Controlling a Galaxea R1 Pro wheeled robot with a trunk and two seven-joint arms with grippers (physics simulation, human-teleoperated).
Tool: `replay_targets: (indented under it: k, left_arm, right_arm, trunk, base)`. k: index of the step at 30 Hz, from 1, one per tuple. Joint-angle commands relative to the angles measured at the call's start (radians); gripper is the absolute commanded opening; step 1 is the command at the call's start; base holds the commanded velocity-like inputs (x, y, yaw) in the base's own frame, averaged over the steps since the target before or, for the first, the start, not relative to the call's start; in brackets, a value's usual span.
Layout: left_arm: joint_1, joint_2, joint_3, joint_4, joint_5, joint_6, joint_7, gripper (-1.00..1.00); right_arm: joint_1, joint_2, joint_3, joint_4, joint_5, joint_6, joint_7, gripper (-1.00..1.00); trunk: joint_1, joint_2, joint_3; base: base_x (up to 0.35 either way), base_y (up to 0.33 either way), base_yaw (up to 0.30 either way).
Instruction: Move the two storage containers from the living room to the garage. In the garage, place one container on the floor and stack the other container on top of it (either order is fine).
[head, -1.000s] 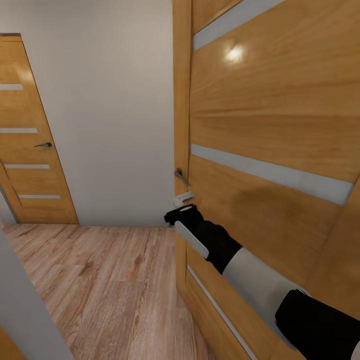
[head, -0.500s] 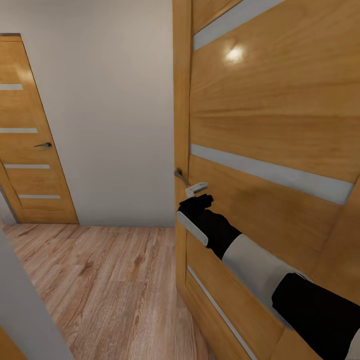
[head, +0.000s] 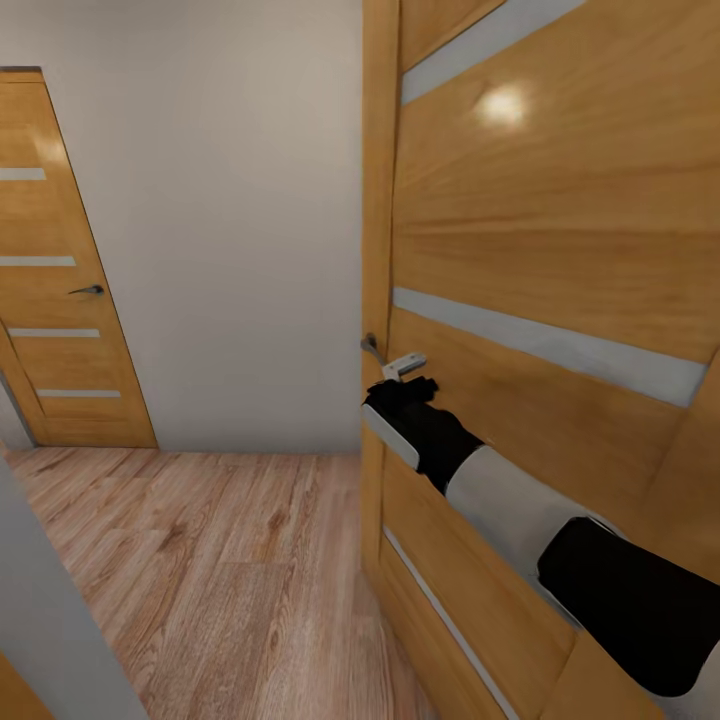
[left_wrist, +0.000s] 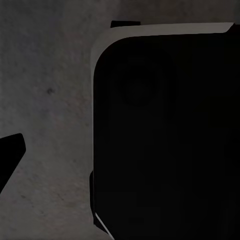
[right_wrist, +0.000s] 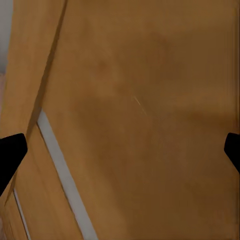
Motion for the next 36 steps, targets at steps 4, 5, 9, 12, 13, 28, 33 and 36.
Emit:
replay_targets:
  k: [4, 5, 9, 12, 13, 28, 33, 36]
  left_arm:
    - [0.000, 0.000, 0.002, -0.001, 0.001, -0.001, 0.003, 1.00]
    - [0.000, 0.000, 0.002, -0.001, 0.001, -0.001, 0.003, 1.00]
    - [0.000, 0.000, 0.002, -0.001, 0.001, -0.001, 0.003, 1.00]
    - [0.000, 0.000, 0.002, -0.001, 0.001, -0.001, 0.004, 1.00]
    - [0.000, 0.000, 0.002, -0.001, 0.001, -0.001, 0.004, 1.00]
    - [0.000, 0.000, 0.002, -0.001, 0.001, -0.001, 0.005, 1.00]
    - [0.000, 0.000, 0.002, -0.001, 0.001, -0.001, 0.005, 1.00]
    - [0.000, 0.000, 0.002, -0.001, 0.001, -0.001, 0.004, 1.00]
  right_arm:
    - [-0.026, 0.000, 0.005, 0.049, 0.022, 0.014, -0.013, 1.00]
    - [-0.029, 0.000, 0.005, 0.054, 0.023, 0.014, -0.013, 1.00]
    - [-0.057, 0.000, 0.005, 0.087, 0.020, 0.011, -0.013, 1.00]
    - [-0.077, 0.000, 0.005, 0.124, 0.020, 0.008, -0.013, 1.00]
    - [-0.079, 0.000, 0.005, 0.128, 0.020, 0.008, -0.013, 1.00]
    - [-0.128, 0.000, 0.005, 0.224, 0.020, -0.034, -0.012, 1.00]
    - [-0.142, 0.000, 0.005, 0.245, 0.019, -0.044, -0.011, 1.00]
    - [-0.159, 0.000, 0.004, 0.276, 0.019, -0.057, -0.010, 1.00]
  trunk:
    - [0.000, -0.001, -0.001]
    - [0.000, -0.001, -0.001]
    - [0.000, -0.001, -0.001]
    - [0.000, -0.001, -0.001]
    - [0.000, -0.001, -0.001]
    - [0.000, -0.001, -0.001]
    - [0.000, -0.001, -0.001]
    - [0.000, -0.001, -0.001]
  base:
    - [0.000, 0.000, 0.000]
    - [0.000, 0.000, 0.000]
    - [0.000, 0.000, 0.000]
    - [0.000, 0.000, 0.000]
    - [0.000, 0.000, 0.000]
    - [0.000, 0.000, 0.000]
    - [0.000, 0.000, 0.000]
    - [0.000, 0.000, 0.000]
